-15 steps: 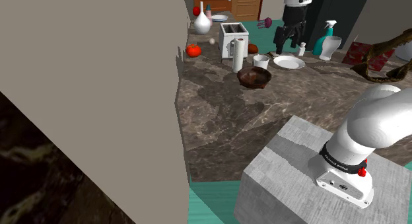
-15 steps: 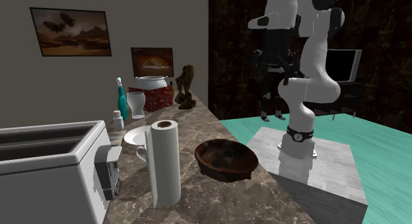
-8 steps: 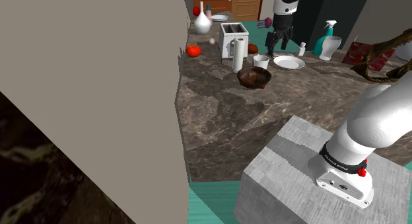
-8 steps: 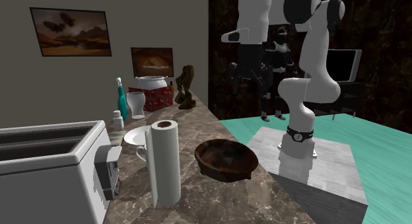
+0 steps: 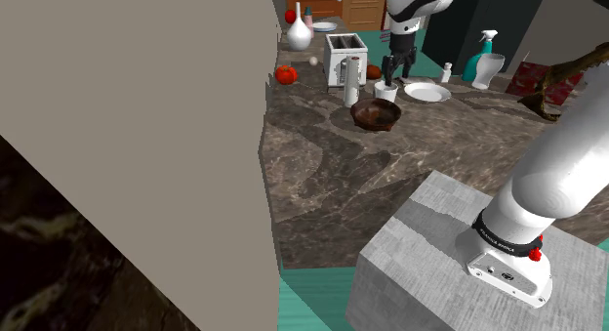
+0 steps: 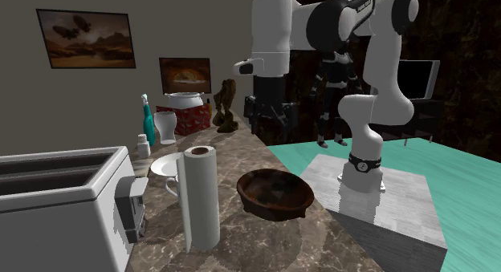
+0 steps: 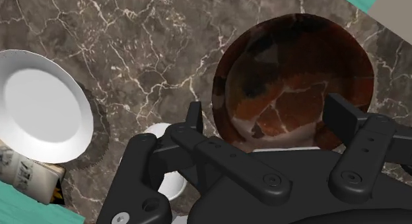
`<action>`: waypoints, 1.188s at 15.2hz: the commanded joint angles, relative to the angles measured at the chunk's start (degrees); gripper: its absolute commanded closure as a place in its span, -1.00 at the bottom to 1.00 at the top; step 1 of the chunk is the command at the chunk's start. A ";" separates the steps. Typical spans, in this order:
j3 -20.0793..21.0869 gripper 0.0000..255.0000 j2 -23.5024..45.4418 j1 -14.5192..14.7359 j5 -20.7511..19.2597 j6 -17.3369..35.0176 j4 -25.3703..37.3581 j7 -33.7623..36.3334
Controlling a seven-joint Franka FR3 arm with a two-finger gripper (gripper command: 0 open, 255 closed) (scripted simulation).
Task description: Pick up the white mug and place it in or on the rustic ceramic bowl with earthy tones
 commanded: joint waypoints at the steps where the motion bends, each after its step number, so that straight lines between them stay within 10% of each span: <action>1: -0.96 -1.00 4.96 -0.48 1.56 1.31 3.32 -2.42; 14: -0.74 -1.00 36.03 -8.78 11.85 0.16 32.97 -13.90; 18: -0.54 -1.00 36.73 -8.88 12.11 2.89 30.90 -14.09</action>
